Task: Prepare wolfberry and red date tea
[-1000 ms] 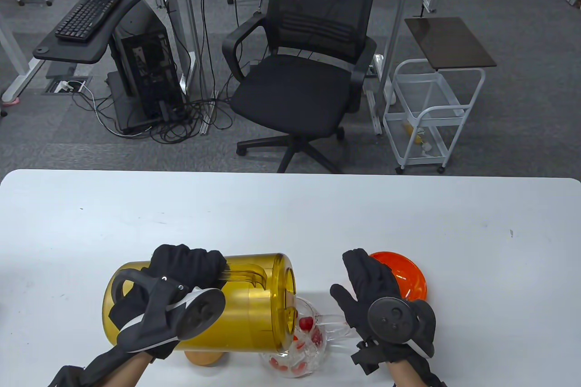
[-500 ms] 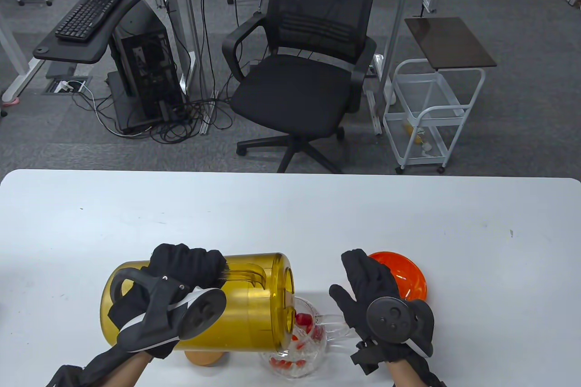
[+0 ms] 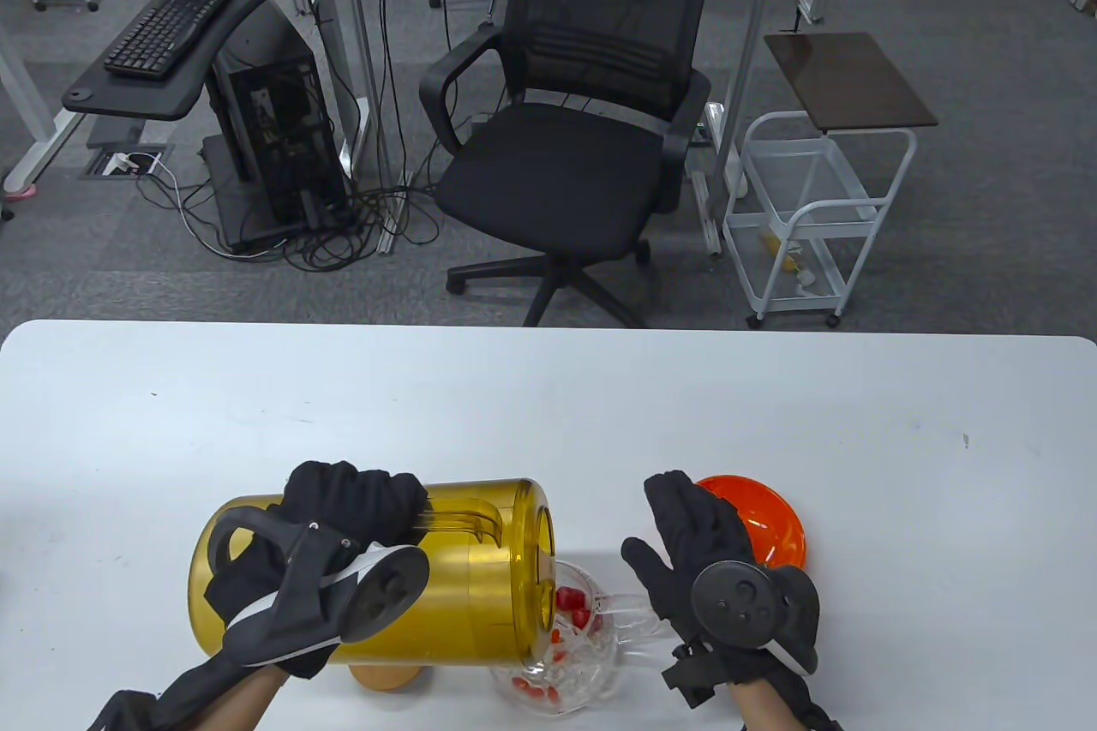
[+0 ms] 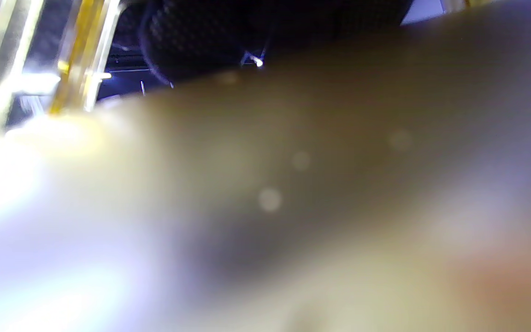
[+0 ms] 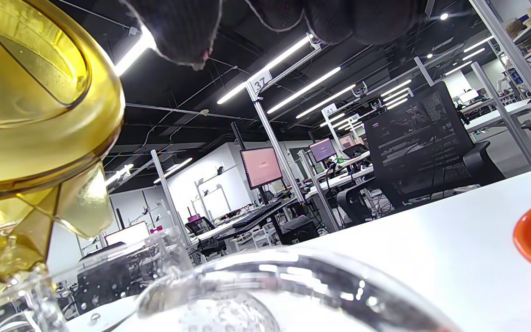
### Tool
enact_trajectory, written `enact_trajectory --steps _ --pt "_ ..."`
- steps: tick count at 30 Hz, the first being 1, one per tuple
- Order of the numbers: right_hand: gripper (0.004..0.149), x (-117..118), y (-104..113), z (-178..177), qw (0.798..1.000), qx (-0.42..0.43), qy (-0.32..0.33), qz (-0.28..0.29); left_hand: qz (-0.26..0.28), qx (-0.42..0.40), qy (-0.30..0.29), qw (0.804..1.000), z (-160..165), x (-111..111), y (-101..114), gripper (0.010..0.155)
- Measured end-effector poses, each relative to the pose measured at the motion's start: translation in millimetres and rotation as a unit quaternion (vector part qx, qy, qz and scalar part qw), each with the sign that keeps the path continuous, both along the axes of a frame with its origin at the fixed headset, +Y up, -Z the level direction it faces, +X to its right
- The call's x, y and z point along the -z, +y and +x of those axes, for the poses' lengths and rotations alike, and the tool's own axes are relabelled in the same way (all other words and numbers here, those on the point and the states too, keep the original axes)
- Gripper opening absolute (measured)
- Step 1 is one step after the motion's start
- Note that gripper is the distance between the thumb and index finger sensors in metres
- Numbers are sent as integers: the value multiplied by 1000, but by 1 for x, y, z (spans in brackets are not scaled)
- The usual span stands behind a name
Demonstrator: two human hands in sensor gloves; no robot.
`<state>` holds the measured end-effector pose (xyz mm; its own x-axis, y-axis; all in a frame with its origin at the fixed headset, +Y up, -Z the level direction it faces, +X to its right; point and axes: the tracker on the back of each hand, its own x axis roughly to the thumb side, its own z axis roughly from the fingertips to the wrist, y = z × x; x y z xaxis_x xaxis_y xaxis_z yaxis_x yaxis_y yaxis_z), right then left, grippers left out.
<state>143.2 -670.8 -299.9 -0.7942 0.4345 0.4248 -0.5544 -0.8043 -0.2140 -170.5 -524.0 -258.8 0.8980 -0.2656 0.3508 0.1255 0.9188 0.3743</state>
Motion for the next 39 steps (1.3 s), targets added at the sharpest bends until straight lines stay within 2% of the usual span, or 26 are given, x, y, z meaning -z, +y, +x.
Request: enact_trajectory --steps 39 --pt "69 0 -2 -3 1000 -4 8 5 5 9 12 1000 0 -5 2 31"
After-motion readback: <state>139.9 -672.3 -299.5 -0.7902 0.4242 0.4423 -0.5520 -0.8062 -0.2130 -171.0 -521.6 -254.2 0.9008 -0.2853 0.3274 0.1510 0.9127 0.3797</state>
